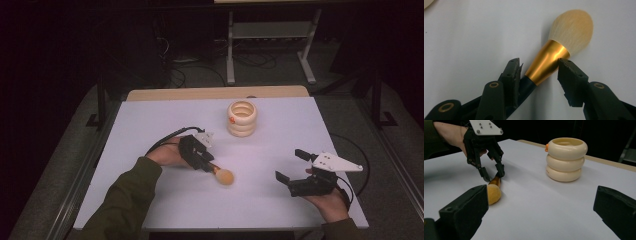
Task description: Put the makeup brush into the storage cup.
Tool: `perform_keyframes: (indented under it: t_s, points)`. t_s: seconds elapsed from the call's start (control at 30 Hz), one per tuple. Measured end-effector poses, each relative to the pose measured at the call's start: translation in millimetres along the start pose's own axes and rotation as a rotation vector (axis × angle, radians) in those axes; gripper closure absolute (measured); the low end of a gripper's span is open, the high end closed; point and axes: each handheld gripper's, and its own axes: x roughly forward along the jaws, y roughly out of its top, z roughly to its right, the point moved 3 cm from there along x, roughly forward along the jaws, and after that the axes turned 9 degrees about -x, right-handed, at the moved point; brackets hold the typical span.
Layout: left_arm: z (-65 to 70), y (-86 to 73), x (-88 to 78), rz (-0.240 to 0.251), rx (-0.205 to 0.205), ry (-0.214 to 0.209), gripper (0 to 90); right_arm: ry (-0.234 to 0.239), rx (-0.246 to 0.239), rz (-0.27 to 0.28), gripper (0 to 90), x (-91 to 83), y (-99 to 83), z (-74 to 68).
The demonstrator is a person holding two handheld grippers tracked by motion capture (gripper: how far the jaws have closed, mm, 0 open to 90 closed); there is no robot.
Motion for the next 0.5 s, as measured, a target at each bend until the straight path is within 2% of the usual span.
perform_keyframes:
  t_s: [0.17, 0.5]
  points:
    - [1.7, -0.7, 0.8, -0.012, 0.007, -0.013, 54.6, 0.001, 0.004, -0.002, 0.0, -0.1, -0.2, -0.3]
    - [5.3, 1.0, 1.0, -0.021, 0.019, 0.000, 59.5, 0.003, 0.003, -0.006, 0.0, 0.5, -0.5, -0.8]
